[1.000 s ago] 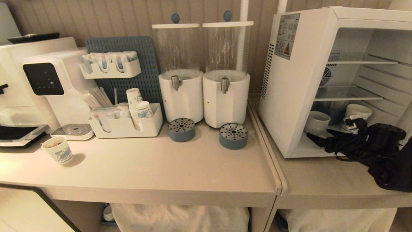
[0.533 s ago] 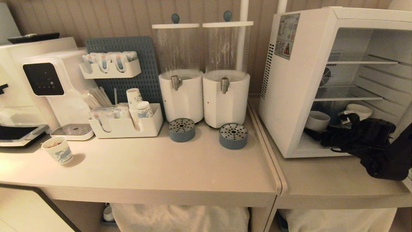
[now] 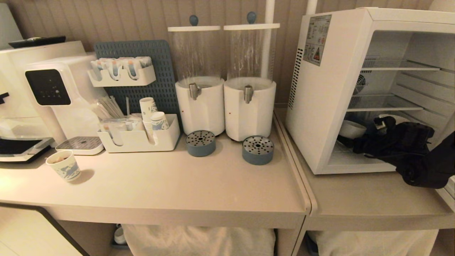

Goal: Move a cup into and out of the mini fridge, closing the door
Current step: Take the ceramic cup out of the freezer

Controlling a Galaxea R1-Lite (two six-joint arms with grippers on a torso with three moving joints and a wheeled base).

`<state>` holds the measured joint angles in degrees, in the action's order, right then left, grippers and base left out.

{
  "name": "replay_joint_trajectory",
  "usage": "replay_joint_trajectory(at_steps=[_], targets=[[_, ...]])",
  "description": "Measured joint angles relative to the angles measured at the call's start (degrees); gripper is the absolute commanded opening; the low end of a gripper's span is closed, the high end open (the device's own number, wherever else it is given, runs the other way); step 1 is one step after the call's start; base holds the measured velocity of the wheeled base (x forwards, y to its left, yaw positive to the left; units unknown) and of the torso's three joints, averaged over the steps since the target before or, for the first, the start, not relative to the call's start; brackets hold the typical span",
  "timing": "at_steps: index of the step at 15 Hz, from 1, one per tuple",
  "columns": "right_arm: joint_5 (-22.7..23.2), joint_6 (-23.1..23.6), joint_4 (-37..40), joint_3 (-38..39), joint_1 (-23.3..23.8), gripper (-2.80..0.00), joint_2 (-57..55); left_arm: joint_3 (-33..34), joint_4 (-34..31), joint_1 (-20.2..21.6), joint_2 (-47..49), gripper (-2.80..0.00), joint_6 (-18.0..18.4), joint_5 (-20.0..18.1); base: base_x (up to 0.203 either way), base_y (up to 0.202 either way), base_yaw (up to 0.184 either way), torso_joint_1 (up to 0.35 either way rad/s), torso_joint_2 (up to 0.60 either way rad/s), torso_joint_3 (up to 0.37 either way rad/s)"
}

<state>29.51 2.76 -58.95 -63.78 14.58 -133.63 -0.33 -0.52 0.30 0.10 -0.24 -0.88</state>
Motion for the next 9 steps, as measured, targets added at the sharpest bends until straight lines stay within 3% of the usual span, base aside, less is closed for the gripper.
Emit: replay_joint_trajectory(at_steps=[9], targets=[[-2.4, 1.1, -0.4, 0.0, -1.4, 0.00, -1.2, 0.0, 0.0, -0.1, 0.0, -2.80, -0.1, 0.1, 0.000, 0.000, 0.000, 0.000, 0.00, 0.000]])
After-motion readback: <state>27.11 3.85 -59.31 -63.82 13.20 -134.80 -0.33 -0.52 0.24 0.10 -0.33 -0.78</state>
